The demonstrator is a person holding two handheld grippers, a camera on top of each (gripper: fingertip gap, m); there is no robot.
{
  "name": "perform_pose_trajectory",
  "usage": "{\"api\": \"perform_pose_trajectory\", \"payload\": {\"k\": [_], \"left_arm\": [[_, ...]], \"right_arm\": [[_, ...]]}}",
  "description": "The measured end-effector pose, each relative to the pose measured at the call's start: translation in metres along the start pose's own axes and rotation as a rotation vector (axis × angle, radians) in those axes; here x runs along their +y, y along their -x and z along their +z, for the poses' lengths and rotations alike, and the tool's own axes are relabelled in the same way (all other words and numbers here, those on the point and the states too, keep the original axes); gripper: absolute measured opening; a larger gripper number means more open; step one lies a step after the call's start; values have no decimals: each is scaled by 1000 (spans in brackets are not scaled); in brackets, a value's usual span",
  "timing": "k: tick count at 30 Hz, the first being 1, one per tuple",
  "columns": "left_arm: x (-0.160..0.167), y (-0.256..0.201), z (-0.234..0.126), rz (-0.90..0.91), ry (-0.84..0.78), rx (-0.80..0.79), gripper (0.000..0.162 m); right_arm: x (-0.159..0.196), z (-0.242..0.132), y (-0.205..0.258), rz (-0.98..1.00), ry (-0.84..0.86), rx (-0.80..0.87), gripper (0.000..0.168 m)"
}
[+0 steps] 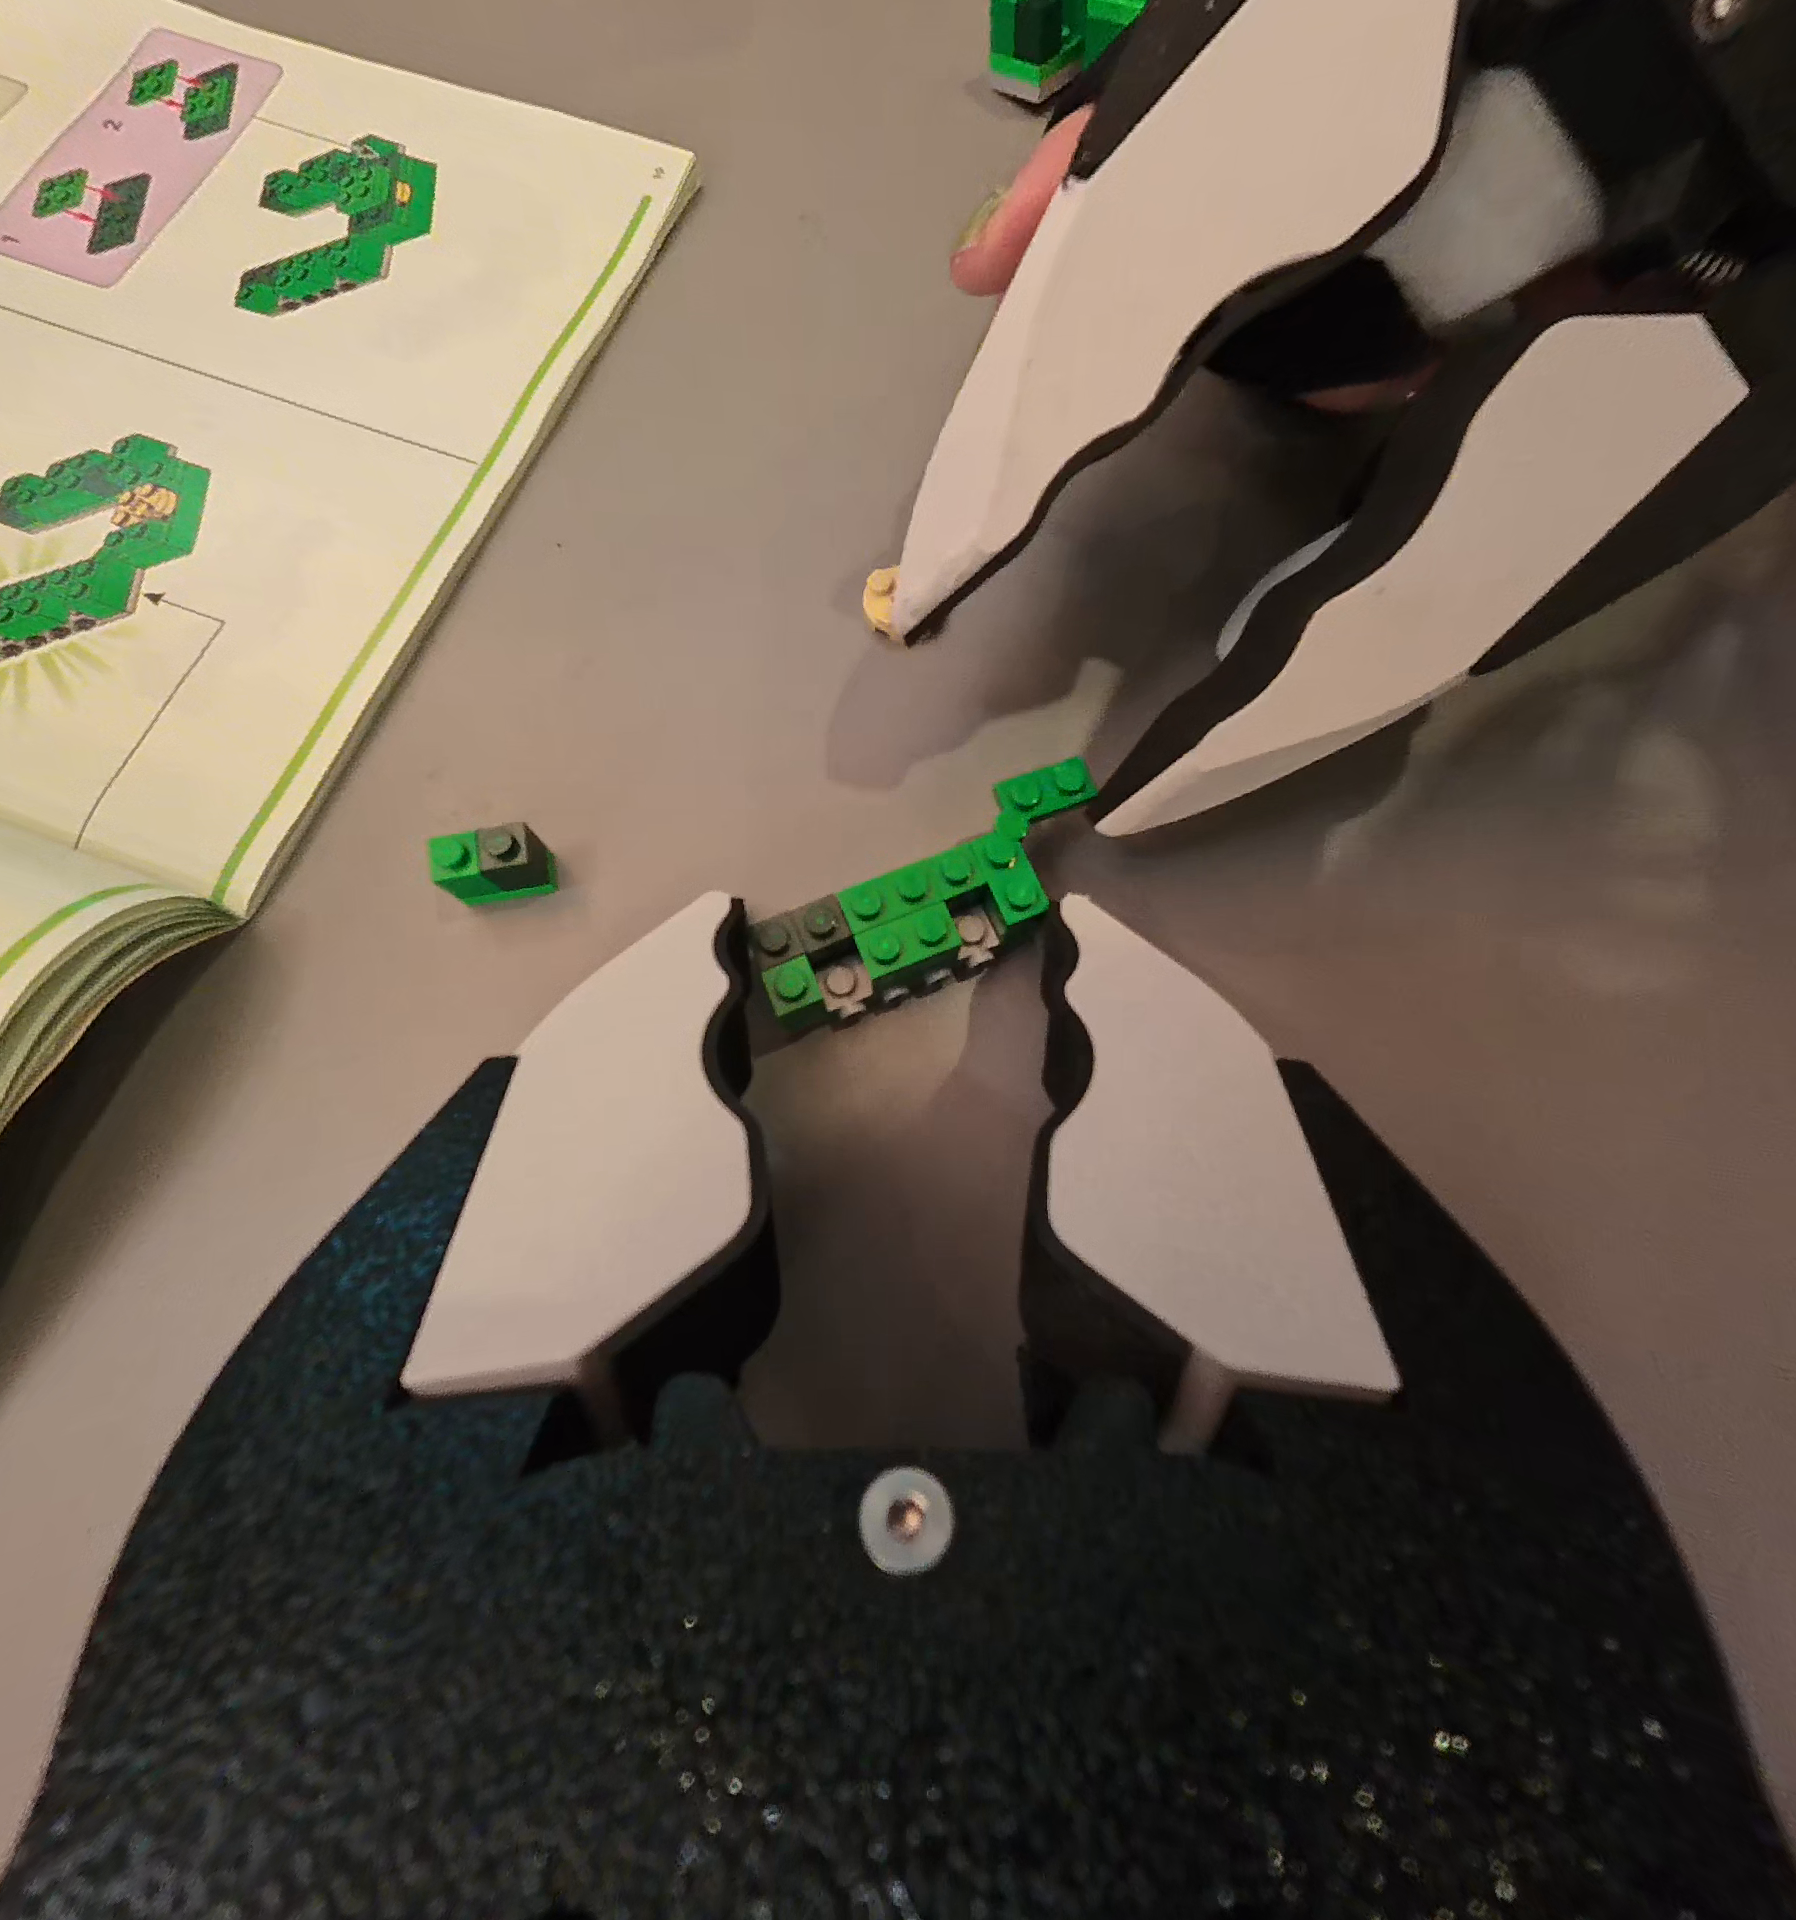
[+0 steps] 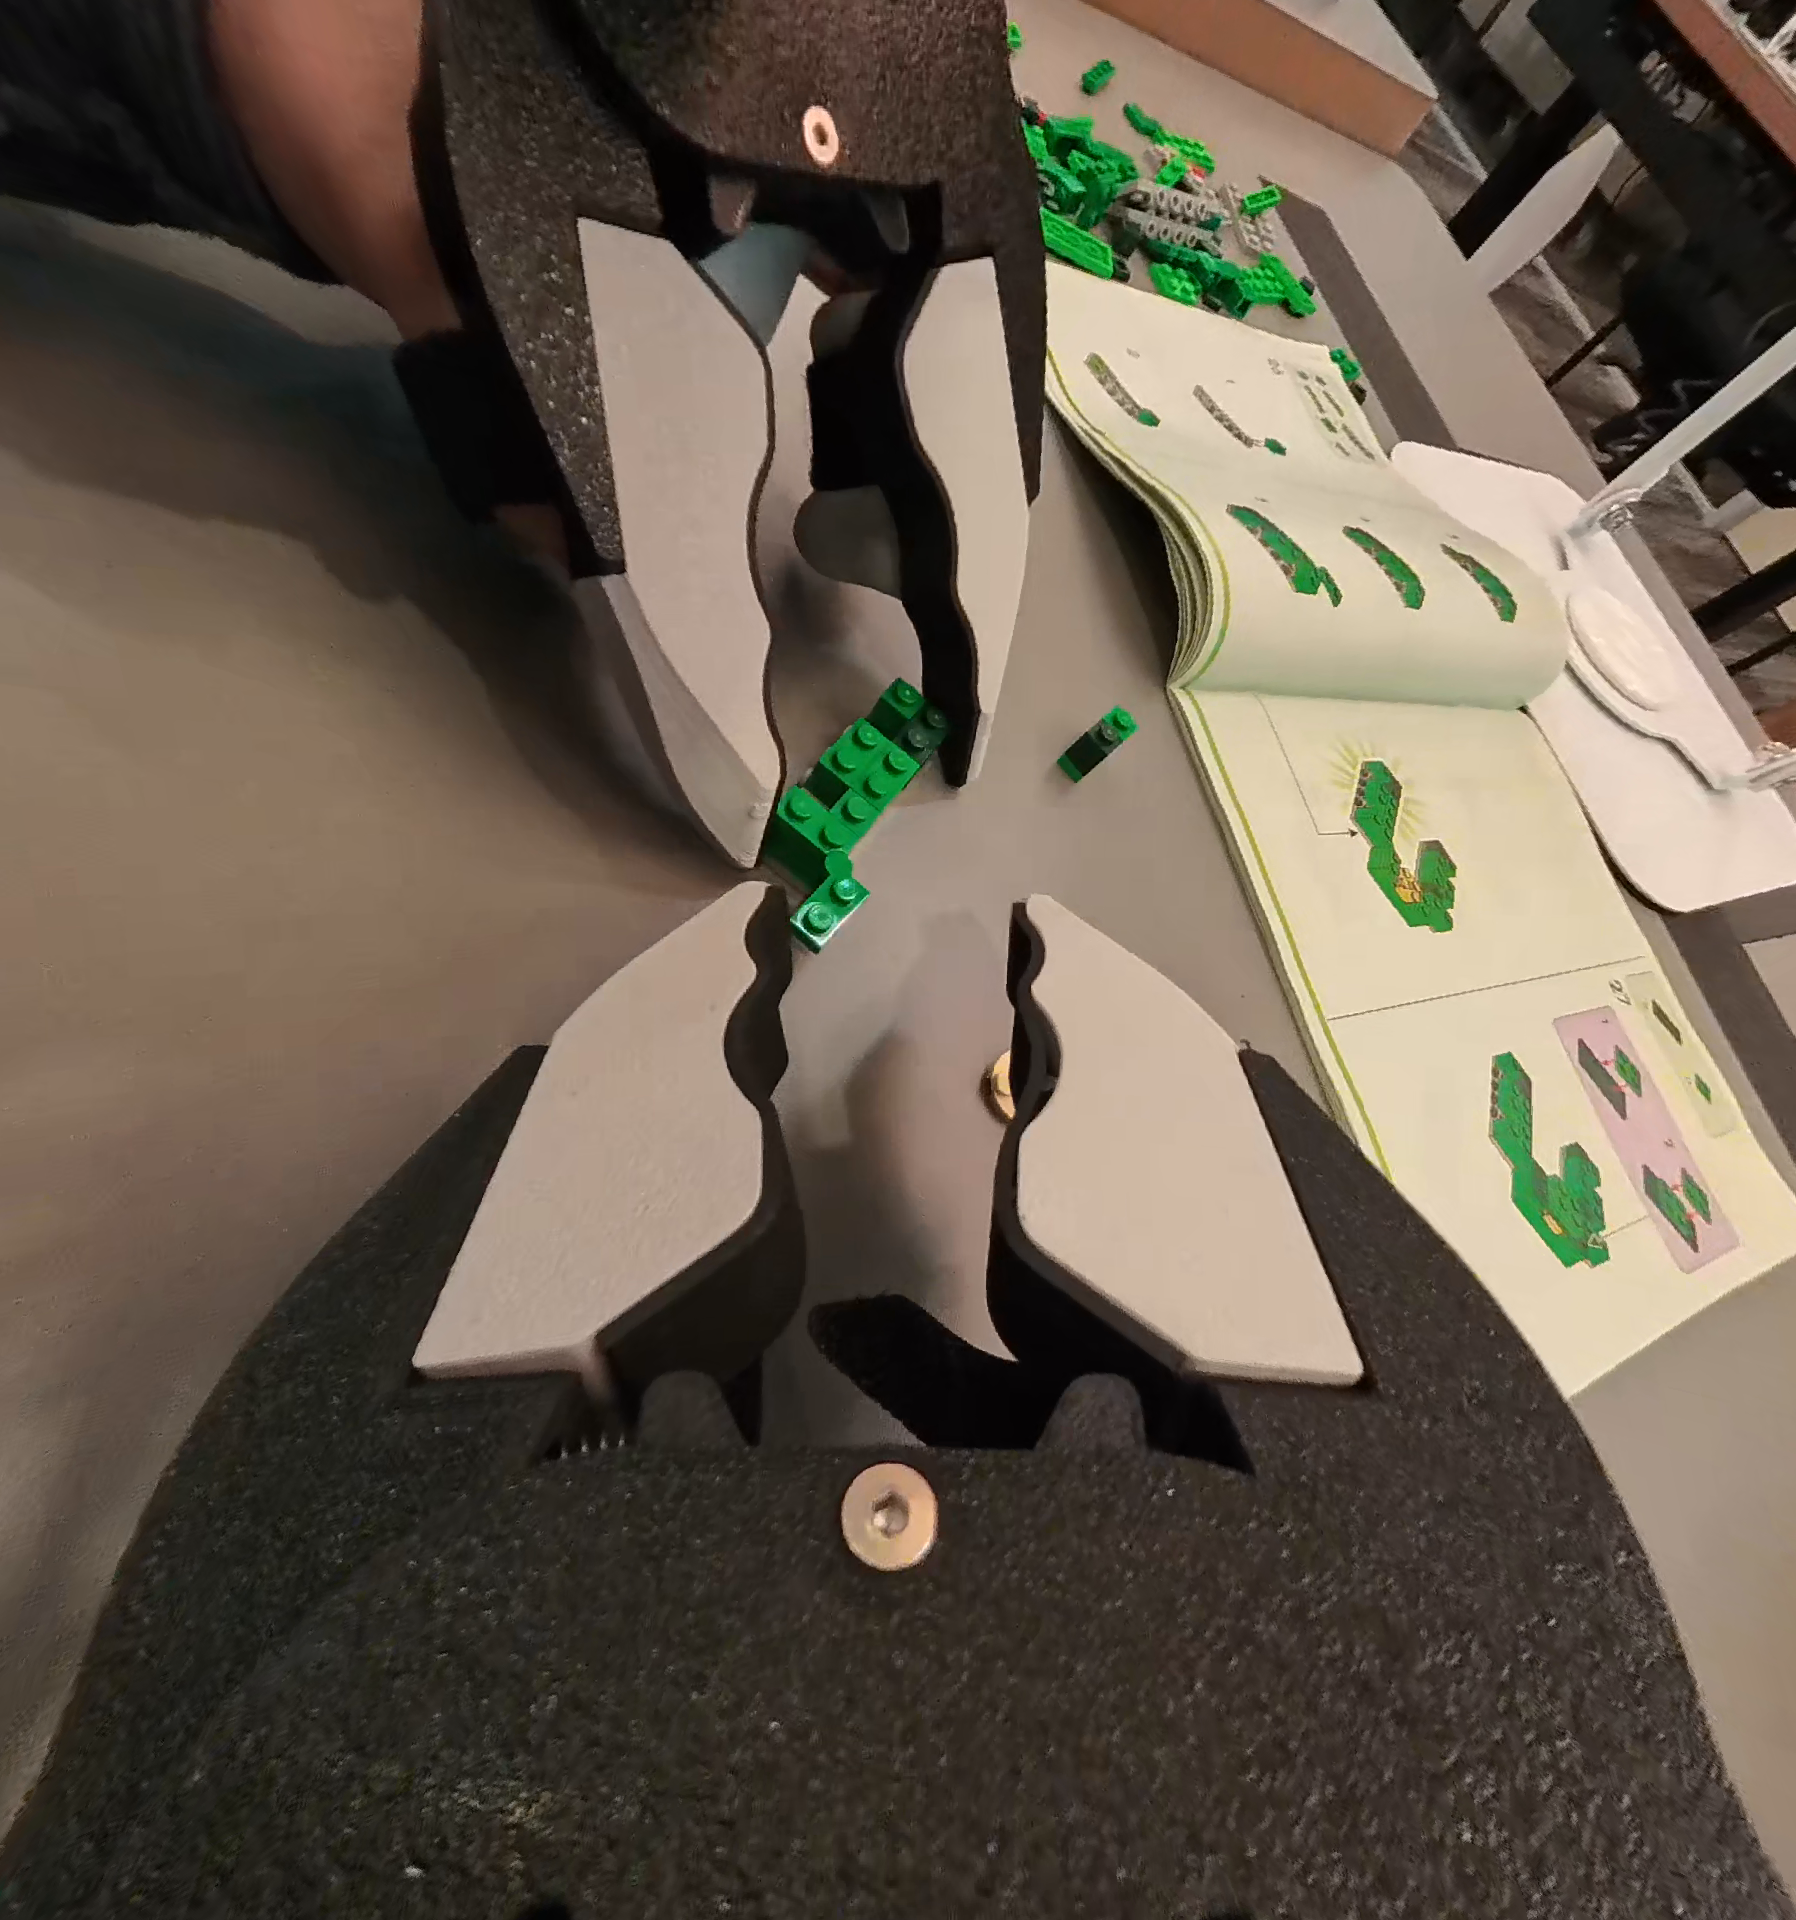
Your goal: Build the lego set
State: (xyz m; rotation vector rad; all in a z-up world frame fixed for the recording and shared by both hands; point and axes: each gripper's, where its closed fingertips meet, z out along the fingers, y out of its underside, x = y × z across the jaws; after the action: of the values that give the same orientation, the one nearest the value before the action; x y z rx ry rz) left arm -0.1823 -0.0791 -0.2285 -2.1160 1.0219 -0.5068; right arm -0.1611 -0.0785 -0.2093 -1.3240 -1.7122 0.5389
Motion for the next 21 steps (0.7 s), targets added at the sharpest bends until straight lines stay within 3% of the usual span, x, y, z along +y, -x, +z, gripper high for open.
{"api": "perform_pose_trajectory", "payload": {"k": [15,21], "left_arm": [[0,0,0,0,-10,8,53],[0,0,-1,-5,-18,15,53]], "right_arm": [[1,-1,-1,11,1,1,40],[-11,-12,-4,2,-112,41,41]]}}
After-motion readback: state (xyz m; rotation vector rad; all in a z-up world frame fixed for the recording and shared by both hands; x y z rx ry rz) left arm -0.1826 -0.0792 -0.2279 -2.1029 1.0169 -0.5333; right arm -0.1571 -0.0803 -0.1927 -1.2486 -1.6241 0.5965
